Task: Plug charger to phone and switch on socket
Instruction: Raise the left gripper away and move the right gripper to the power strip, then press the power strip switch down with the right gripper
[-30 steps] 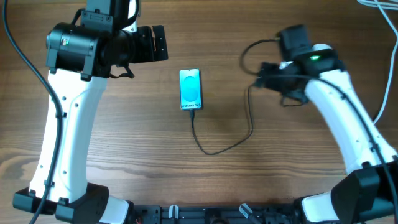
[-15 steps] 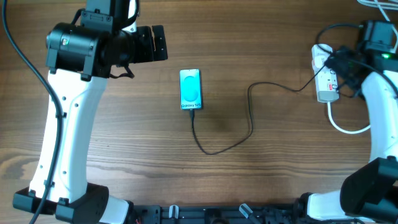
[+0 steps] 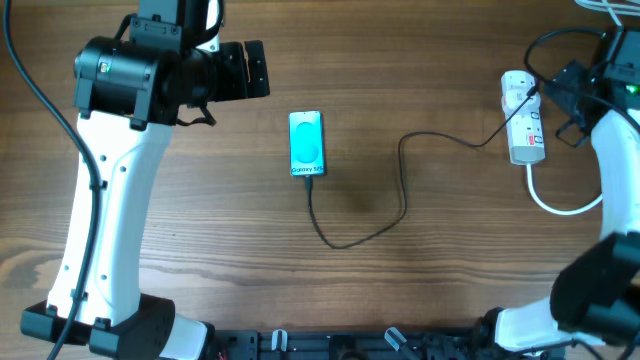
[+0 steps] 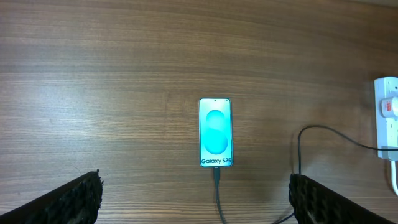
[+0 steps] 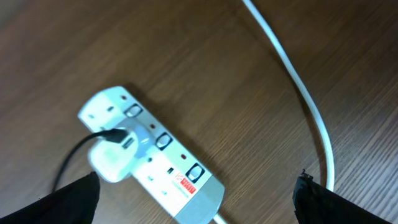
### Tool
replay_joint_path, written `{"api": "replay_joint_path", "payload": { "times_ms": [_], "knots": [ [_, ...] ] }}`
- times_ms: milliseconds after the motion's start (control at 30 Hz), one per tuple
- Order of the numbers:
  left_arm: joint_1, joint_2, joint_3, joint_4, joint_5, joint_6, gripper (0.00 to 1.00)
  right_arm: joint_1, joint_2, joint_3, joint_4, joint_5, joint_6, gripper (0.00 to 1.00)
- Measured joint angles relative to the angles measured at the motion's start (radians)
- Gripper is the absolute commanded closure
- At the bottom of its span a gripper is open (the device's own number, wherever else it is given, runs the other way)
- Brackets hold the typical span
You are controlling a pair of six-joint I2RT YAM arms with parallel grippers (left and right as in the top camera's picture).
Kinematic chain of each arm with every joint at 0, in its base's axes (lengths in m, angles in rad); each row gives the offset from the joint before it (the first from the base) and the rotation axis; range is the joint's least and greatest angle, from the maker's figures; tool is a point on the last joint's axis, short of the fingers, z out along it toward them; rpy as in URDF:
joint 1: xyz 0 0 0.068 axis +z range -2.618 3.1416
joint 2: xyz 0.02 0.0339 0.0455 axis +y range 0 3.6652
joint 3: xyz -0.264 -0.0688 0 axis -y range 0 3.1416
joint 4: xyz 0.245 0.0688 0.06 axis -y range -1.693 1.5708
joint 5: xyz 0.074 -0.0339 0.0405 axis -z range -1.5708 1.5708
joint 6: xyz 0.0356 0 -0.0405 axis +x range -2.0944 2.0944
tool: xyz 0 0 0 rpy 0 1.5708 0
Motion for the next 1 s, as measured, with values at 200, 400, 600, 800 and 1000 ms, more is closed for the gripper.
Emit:
{"api": "replay_joint_path", "payload": {
  "times_ms": [200, 400, 600, 800, 1000],
  "knots": [
    [0.000, 0.000, 0.000, 0.000, 0.000, 0.000, 0.00, -0.008, 0.119, 0.000, 0.021, 0.021, -0.053, 0.00],
    [0.000, 0.000, 0.000, 0.000, 0.000, 0.000, 0.00, -0.040, 0.180, 0.000, 0.024, 0.014, -0.132, 0.01],
    [0.000, 0.000, 0.000, 0.000, 0.000, 0.000, 0.00, -0.089, 0.209, 0.000, 0.077, -0.087, -0.235, 0.00],
    [0.000, 0.000, 0.000, 0.000, 0.000, 0.000, 0.00, -0.121, 0.245, 0.000, 0.121, -0.193, -0.318, 0.00],
    [0.000, 0.000, 0.000, 0.000, 0.000, 0.000, 0.00, -0.124, 0.282, 0.000, 0.150, -0.216, -0.336, 0.00]
  ]
}}
